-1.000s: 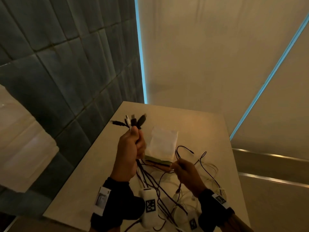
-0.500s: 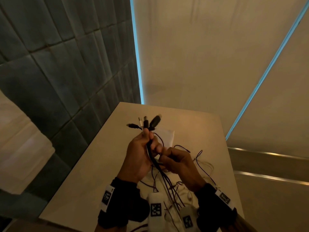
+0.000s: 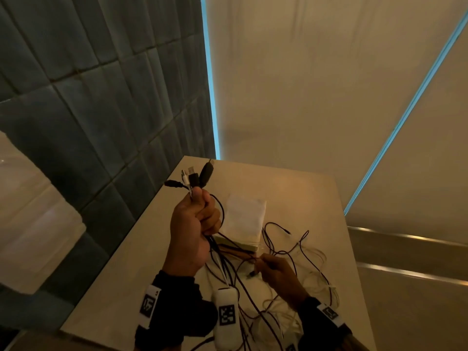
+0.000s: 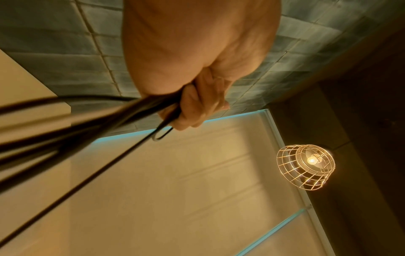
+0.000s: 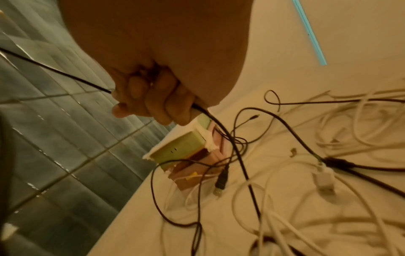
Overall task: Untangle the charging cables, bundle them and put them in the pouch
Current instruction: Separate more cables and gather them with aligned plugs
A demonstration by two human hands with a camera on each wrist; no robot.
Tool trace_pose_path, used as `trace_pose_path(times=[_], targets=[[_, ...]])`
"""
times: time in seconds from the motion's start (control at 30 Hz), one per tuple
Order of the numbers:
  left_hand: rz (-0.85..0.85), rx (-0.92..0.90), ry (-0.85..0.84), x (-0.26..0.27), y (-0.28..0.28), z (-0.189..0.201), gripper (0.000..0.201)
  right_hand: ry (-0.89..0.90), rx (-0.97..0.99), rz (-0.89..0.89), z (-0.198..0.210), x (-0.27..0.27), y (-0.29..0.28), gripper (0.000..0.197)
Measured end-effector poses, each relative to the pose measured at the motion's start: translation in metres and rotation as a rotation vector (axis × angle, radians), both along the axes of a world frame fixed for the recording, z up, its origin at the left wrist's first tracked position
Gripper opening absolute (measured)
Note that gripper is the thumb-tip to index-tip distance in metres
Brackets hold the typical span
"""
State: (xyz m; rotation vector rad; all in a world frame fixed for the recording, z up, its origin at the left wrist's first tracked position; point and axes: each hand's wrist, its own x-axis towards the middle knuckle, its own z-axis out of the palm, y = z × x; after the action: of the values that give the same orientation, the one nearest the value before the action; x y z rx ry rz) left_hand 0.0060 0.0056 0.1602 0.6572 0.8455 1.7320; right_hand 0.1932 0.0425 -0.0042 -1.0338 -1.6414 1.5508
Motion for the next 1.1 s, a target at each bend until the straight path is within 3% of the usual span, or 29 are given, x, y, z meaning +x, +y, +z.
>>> trace_pose_path(times=[0.33, 0.43, 0.53, 0.73, 0.83, 0.97, 1.1], targets=[[0.085, -0.093, -0.032, -0.009, -0.001, -0.002, 0.036, -0.207, -0.044, -0.067, -0.048, 0.000, 0.006, 0.032], [0.075, -0.185, -0.006, -0.005, -0.001, -0.008, 0.035, -0.145, -0.069, -0.210, -0.020, -0.004, 0.014, 0.024], [0.057, -0.289, 0.060, 0.003, 0.000, -0.016, 0.033, 0.122, -0.086, -0.268, 0.035, -0.011, 0.022, 0.016], [-0.007, -0.412, 0.160, 0.022, 0.005, -0.022, 0.033, 0.350, 0.136, -0.090, 0.109, -0.019, 0.009, 0.011], [-0.018, -0.383, 0.209, 0.025, 0.006, -0.022, 0.033, 0.377, 0.117, -0.014, 0.113, -0.017, 0.000, 0.014], [-0.101, -0.244, -0.104, 0.028, 0.006, -0.015, 0.033, 0.304, 0.030, 0.049, 0.091, -0.014, -0.003, 0.010], [-0.109, -0.080, -0.124, 0.024, 0.008, -0.011, 0.027, 0.216, -0.117, 0.070, 0.056, -0.004, -0.002, 0.010]])
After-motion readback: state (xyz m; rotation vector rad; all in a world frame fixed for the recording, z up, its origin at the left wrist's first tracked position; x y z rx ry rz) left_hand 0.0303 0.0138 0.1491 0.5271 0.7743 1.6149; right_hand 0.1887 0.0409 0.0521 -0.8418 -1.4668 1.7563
